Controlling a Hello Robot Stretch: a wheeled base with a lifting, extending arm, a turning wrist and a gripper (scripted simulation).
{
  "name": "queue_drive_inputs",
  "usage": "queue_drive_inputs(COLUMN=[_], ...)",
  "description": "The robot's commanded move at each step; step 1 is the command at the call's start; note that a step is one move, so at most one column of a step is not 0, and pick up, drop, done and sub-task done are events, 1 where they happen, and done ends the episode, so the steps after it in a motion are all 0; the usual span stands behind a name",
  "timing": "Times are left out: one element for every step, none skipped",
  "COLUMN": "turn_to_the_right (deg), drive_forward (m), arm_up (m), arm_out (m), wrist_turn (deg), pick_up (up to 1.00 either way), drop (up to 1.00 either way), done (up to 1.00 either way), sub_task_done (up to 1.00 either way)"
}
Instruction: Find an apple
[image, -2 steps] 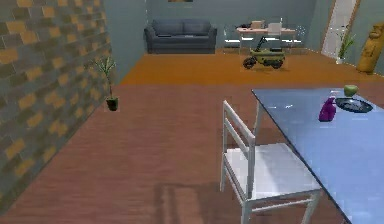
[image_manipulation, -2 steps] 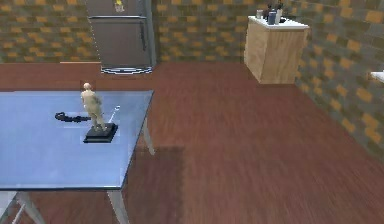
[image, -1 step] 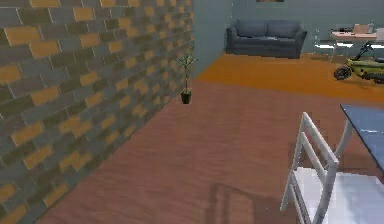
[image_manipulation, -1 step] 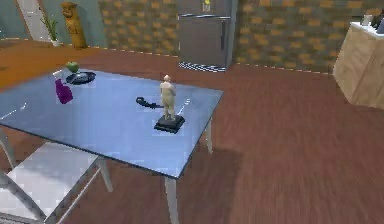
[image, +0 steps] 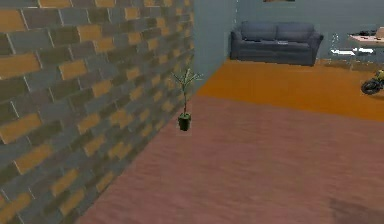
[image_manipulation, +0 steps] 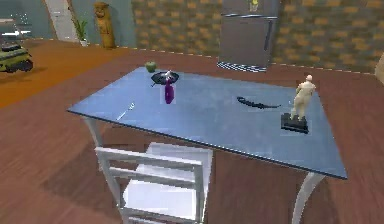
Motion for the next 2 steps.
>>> queue_drive_inputs(turn_to_the_right=[18.0,0.0], drive_forward=[0.0,0.75], arm_up=[0.0,0.0], arm_out=[0.0,0.0], wrist_turn=[0.0,0.0], pick_up=[0.0,0.0], drop=[0.0,0.0], done=[0.0,0.0], sub_task_done=[0.0,0.0])
